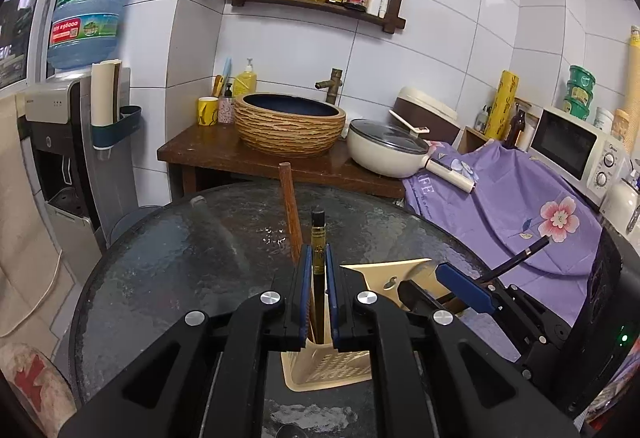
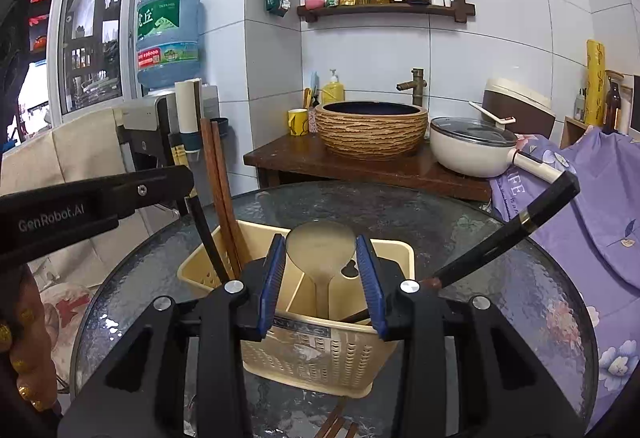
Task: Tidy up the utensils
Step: 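Open the left tool to release the chopstick while the right tool releases the clear spoon, then grasp the metal spoon handle with the left tool while the right tool grasps a brown chopstick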
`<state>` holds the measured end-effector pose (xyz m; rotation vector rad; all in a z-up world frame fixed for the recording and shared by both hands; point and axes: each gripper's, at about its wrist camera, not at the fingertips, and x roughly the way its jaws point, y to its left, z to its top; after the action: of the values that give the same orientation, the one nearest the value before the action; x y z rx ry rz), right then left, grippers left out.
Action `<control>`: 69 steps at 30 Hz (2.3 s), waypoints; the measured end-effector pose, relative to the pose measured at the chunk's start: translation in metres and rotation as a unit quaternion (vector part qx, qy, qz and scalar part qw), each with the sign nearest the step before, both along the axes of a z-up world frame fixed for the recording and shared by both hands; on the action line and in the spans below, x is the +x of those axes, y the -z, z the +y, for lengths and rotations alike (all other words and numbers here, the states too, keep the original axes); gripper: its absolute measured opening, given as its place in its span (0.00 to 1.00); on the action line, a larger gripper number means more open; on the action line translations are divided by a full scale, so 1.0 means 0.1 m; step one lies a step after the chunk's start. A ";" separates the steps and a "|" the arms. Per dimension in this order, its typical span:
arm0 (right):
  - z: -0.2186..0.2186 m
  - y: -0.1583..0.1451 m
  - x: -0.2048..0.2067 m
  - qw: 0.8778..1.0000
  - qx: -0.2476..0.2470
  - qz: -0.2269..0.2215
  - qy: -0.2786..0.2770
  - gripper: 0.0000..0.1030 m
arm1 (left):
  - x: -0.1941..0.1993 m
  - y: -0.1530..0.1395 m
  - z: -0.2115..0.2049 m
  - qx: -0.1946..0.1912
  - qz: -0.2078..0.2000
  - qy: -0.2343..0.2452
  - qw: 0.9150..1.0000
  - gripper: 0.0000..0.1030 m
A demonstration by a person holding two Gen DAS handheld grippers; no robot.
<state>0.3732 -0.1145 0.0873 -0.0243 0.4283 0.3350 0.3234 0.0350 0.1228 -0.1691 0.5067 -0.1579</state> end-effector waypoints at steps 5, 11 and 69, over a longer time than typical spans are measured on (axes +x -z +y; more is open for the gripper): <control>0.01 -0.08 -0.22 0.999 -0.013 -0.034 -0.009 0.57 | -0.26 -0.07 0.09 -0.001 -0.024 -0.008 1.000 0.47; -0.12 -0.11 -0.69 0.999 -0.024 -0.048 -0.005 0.57 | -0.66 0.07 0.19 0.028 -0.027 -0.038 0.999 0.63; -0.21 1.35 -0.39 0.961 -0.091 0.257 0.049 0.16 | -0.60 1.70 -0.29 0.128 0.198 -0.009 0.972 0.62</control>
<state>0.3339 -0.1356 -0.0472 -0.0970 0.9734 0.1983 0.2639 0.0063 -0.0468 0.0512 0.9175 -0.0387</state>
